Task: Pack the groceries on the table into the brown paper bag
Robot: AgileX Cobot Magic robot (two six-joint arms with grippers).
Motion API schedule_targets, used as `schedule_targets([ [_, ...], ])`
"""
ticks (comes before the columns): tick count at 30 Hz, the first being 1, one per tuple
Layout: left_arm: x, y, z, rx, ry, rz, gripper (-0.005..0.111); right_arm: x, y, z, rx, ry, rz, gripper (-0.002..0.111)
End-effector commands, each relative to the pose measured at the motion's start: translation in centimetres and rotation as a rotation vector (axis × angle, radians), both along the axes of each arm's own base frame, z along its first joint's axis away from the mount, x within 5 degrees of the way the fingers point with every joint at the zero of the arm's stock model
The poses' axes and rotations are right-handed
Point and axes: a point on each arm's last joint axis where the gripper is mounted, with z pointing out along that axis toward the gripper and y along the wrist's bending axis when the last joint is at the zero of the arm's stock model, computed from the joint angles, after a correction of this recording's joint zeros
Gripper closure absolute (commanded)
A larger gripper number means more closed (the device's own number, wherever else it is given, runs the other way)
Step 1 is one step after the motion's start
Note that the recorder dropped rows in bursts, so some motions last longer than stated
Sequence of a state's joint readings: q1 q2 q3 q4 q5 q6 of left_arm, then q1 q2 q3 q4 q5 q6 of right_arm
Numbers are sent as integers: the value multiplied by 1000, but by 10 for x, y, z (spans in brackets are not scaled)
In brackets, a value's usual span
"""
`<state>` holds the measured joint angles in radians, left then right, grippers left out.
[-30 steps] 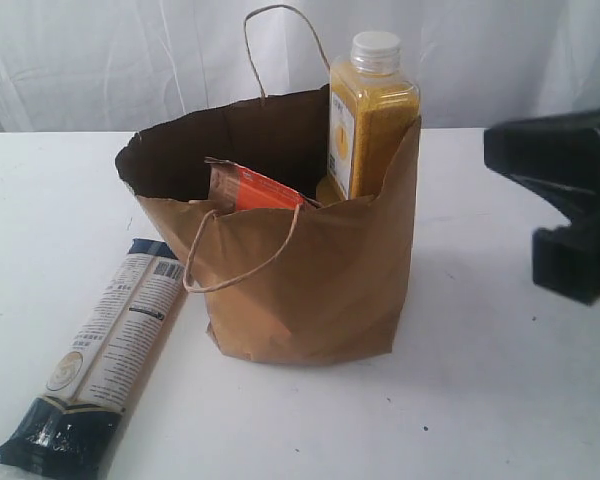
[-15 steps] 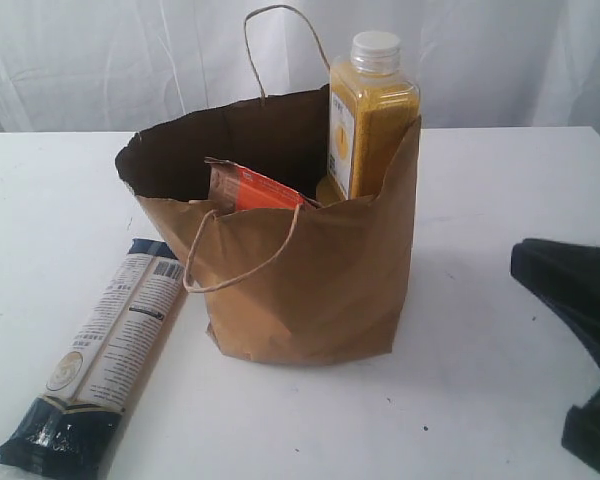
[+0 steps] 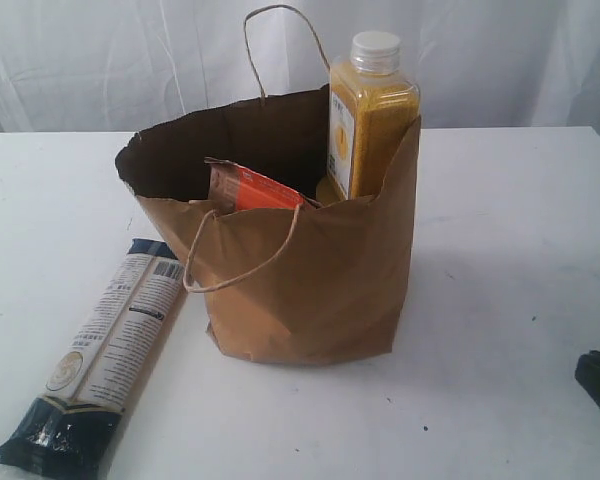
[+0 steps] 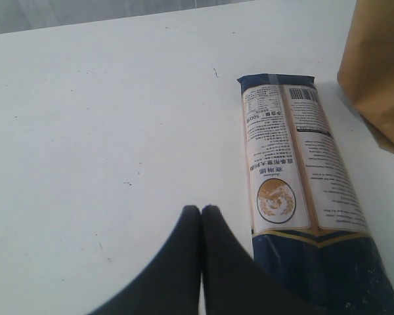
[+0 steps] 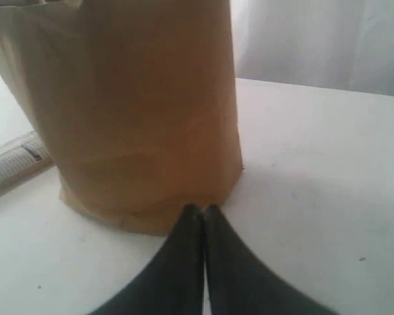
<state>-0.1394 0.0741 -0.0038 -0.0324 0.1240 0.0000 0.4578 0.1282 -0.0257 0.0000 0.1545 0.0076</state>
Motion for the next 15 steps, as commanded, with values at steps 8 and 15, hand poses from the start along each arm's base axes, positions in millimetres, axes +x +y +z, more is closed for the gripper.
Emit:
schedule_targets([
  [8,0,0,-1,-8,2,2,107,-4,-13,-3,19,-69,-170,108],
  [15,0,0,-1,-8,2,2,107,-5,-15,-11,-9,2,-209,108],
])
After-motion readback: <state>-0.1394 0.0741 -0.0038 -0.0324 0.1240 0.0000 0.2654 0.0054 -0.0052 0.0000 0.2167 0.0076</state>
